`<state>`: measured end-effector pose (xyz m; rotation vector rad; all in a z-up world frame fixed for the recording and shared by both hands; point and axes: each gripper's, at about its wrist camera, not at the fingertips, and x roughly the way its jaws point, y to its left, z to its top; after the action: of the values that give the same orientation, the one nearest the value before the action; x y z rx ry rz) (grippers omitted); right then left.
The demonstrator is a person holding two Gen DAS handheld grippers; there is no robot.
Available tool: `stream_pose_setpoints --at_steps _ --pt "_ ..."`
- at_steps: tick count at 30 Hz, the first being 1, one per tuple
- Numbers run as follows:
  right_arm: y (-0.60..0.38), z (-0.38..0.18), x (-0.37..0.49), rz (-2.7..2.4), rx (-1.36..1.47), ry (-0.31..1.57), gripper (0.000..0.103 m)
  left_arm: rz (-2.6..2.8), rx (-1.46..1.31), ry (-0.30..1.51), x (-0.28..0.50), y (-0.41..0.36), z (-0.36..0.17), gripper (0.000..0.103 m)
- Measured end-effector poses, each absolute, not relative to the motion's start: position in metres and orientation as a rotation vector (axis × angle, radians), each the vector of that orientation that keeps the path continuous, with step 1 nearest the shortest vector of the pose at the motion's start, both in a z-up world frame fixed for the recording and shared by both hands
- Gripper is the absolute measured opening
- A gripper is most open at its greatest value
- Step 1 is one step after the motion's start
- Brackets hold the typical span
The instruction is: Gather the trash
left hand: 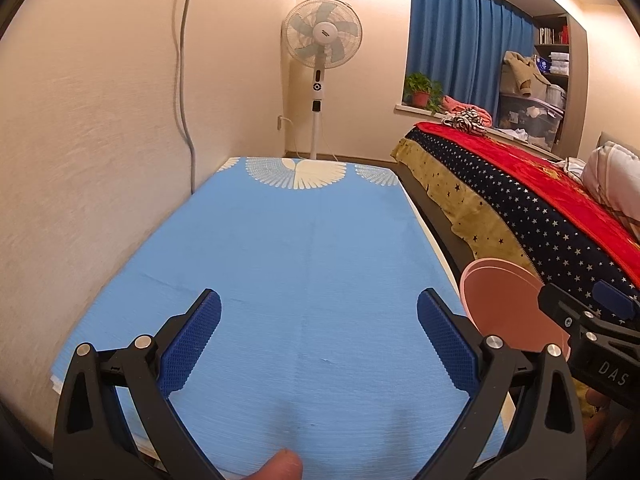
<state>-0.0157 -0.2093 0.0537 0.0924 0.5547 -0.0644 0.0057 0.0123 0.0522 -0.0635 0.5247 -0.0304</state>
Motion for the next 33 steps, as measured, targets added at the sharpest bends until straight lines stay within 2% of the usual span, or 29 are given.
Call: stream_pose_setpoints --at_steps 33 --pt "-0.2103 0.052 -0.0162 -0.064 0.088 0.559 0.098 -0.026 -0.065 0.517 0.0046 0.0109 0.0532 0.095"
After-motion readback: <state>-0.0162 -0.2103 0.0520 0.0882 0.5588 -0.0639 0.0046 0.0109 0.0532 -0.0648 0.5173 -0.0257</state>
